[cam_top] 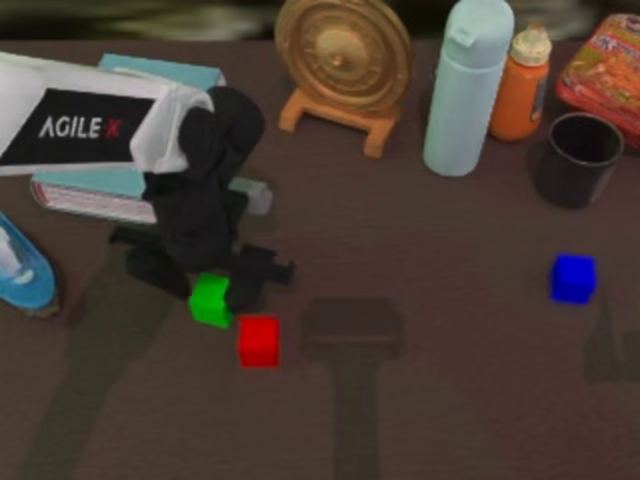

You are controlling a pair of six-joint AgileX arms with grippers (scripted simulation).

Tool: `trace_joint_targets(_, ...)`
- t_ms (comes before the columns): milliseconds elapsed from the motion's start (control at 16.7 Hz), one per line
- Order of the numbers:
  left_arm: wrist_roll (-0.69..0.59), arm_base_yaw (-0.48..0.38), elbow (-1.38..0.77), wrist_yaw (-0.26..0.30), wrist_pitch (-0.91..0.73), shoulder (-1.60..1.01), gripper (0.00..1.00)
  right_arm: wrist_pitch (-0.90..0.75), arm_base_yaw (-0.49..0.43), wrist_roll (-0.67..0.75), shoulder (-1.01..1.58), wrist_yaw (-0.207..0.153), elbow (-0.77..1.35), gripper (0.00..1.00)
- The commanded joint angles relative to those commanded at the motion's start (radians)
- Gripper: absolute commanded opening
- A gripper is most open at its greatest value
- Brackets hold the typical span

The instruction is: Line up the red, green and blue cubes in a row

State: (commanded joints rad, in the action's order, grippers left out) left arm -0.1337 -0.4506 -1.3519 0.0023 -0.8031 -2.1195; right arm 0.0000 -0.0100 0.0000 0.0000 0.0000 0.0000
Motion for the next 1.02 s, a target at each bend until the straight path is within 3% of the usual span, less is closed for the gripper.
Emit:
trace_joint_targets(180,0.000,0.000,0.000,0.000,0.000,0.000,0.02,0.000,0.000,0.000,0.000,0.000,0.000,1.00)
trace_joint_targets(240,0.000,0.000,0.000,0.000,0.000,0.000,0.00,0.000,0.000,0.000,0.000,0.000,0.000,1.00)
trace_joint_targets(780,0.003,0.001,-0.009,-0.003,-0.011,0.021,0.00,0.000,0.000,0.000,0.000,0.000,0.000,1.00)
trace_joint_targets(1020,-0.001,0.010,-0.076,-0.003,-0.120,0.059,0.00,0.000,0.000,0.000,0.000,0.000,0.000,1.00)
